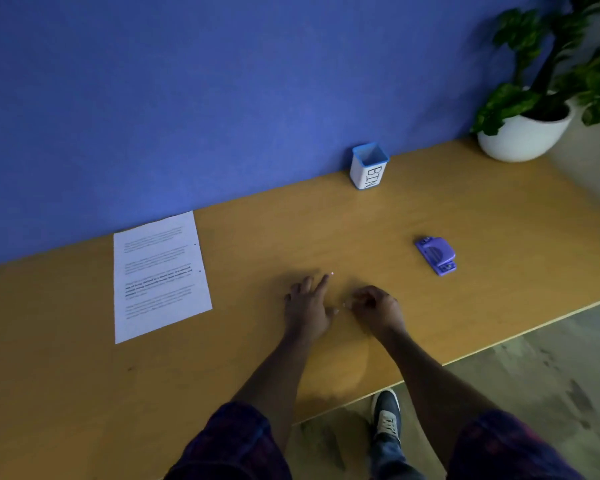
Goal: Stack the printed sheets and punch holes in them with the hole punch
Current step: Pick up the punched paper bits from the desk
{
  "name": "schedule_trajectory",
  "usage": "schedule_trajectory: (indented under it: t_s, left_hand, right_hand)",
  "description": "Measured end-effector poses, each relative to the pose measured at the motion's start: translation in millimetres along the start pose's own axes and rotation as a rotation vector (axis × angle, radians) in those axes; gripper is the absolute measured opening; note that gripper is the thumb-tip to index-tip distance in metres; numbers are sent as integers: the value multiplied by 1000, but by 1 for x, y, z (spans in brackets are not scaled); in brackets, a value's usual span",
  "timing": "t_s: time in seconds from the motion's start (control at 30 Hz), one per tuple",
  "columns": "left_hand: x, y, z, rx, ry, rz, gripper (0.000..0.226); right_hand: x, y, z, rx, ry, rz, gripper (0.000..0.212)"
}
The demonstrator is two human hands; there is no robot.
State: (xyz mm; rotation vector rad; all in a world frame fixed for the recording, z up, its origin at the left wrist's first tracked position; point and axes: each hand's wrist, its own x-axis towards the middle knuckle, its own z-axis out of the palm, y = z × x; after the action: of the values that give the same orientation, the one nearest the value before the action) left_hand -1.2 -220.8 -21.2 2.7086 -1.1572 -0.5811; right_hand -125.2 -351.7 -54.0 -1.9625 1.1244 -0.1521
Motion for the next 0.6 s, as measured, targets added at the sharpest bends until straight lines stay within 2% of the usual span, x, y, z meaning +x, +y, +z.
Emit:
schedule_trajectory:
  t_s: [0.13,0.27,0.47,0.6]
  left_hand:
    - [21,5,-2,27,11,-3,78]
    - [33,6,-4,46,9,21,66]
    - [43,3,3,-60,114,85,33]
    - [49,4,9,-154,204,103,15]
  right_hand:
    - [9,-5,-2,-29,-66,41,43]
    - [15,-7,-2,-71,-89,69,47]
    - [15,-8,0,-143,-62,30,18]
    - [13,-4,-1,-84,-50,5,13]
